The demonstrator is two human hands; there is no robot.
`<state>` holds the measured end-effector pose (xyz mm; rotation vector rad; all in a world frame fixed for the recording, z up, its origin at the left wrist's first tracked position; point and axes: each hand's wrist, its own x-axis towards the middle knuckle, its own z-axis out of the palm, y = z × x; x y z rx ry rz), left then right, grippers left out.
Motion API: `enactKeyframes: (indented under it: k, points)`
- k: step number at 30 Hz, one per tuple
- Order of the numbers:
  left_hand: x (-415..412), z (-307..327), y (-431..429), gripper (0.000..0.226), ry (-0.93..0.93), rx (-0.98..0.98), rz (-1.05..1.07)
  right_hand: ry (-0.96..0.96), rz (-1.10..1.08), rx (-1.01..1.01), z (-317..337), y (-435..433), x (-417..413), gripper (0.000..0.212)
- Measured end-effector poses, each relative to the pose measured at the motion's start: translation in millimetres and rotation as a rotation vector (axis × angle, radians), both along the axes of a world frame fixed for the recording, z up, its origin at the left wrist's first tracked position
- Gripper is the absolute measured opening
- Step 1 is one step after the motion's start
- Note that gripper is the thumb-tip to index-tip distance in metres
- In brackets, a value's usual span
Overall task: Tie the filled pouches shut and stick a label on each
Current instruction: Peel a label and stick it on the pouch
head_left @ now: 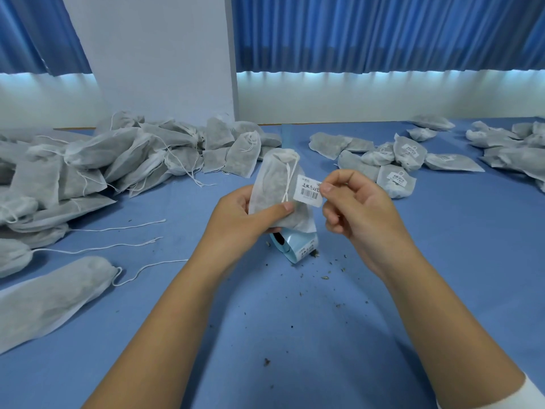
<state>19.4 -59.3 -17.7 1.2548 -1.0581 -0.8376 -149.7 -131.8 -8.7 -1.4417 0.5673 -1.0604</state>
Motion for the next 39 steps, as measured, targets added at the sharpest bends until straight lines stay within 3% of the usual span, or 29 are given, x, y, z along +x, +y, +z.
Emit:
enactKeyframes:
  k: [5, 22, 29, 33, 35, 39]
  points:
    - [-1, 0, 1, 0.021, -0.058, 0.016, -0.023, 0.042, -0.089, -0.044, -3, 0, 2, 0.026]
    - [-13, 0, 4, 0.024, -0.112, -0.009, -0.055, 0.042, -0.175, -0.057, -8, 4, 11, 0.031]
    - [-20, -3, 0, 0.022, -0.158, -0.079, 0.237, 0.100, -0.234, -0.181, -11, 11, 15, 0.034]
    - [-22, -5, -2, 0.027, -0.238, -0.083, 0.277, 0.137, -0.350, -0.211, -12, 11, 15, 0.032]
    - [-21, -5, -2, 0.024, -0.200, -0.088, 0.268, 0.172, -0.366, -0.146, -11, 10, 14, 0.032]
    - [-22, -5, -1, 0.024, -0.123, -0.073, 0.207, 0.131, -0.127, 0.198, -6, 6, 11, 0.027]
